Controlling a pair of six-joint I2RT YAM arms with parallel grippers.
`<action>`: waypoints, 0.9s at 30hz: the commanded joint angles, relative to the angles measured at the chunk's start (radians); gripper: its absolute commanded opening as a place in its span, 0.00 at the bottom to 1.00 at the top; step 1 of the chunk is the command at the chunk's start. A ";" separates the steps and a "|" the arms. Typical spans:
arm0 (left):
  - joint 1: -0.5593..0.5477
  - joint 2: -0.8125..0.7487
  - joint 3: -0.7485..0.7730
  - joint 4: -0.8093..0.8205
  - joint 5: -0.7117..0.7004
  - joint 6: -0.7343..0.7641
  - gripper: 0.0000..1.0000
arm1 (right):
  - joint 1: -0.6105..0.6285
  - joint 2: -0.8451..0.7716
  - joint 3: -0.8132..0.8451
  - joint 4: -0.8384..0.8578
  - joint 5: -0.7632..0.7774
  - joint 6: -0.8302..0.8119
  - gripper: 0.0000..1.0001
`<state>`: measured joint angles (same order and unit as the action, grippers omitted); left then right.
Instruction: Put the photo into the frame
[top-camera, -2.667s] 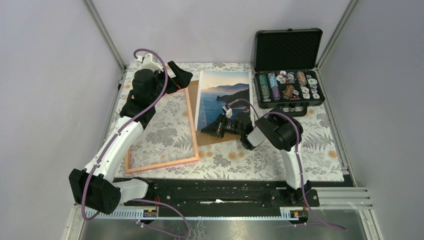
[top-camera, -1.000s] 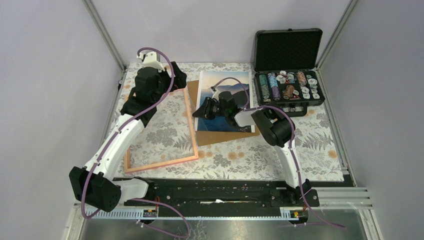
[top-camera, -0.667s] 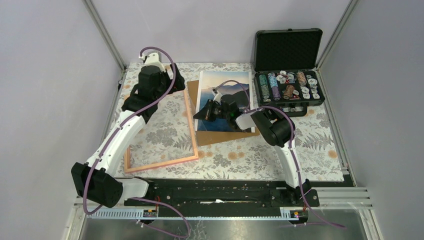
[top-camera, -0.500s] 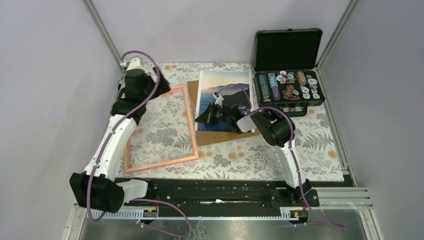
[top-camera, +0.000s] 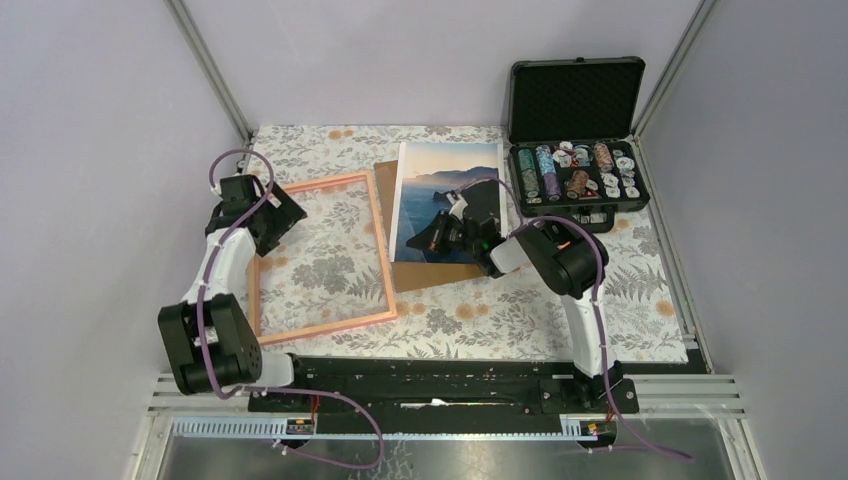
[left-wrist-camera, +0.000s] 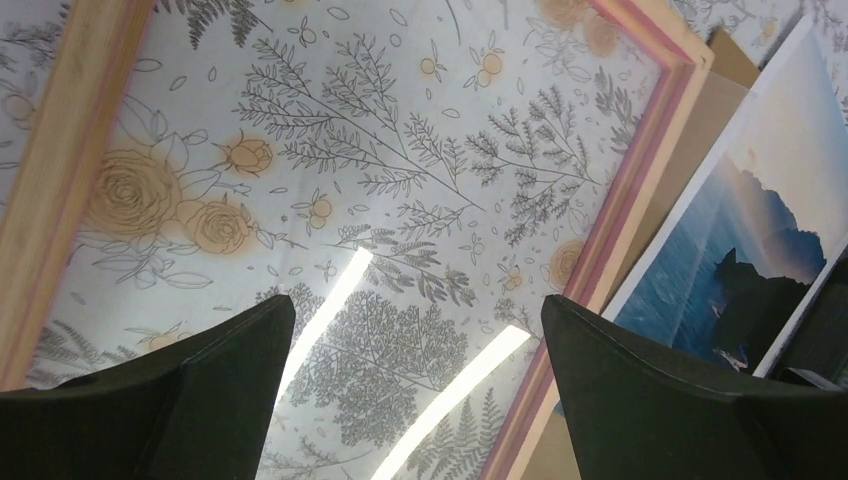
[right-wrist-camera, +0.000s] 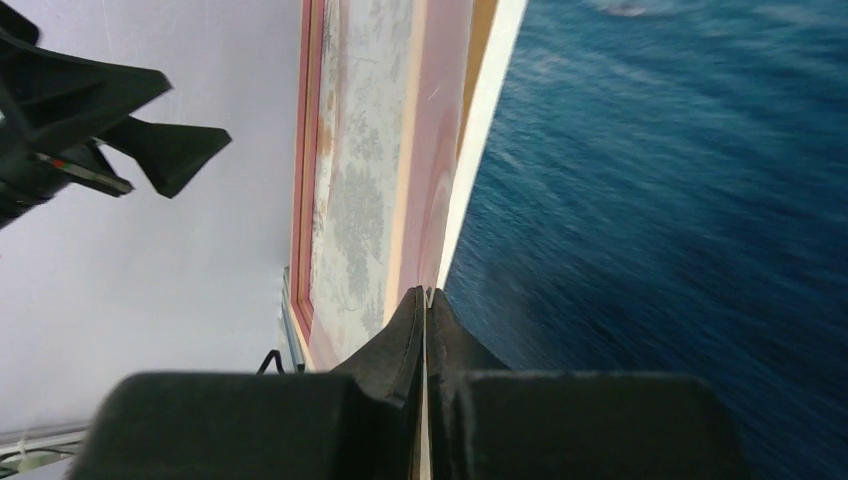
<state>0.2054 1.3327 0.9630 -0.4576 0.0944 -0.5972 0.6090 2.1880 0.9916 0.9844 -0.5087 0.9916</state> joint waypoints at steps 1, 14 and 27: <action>0.029 0.086 0.006 0.098 0.130 -0.048 0.98 | -0.051 -0.084 -0.029 0.036 0.033 -0.059 0.00; 0.020 0.014 -0.312 0.240 0.104 -0.174 0.99 | -0.067 -0.122 -0.069 0.038 0.051 -0.060 0.00; -0.029 -0.157 -0.467 0.180 0.167 -0.240 0.99 | -0.067 -0.092 -0.057 0.072 0.017 -0.029 0.00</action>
<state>0.1795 1.2343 0.5266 -0.2382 0.2325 -0.8146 0.5495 2.1223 0.9237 0.9993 -0.4911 0.9695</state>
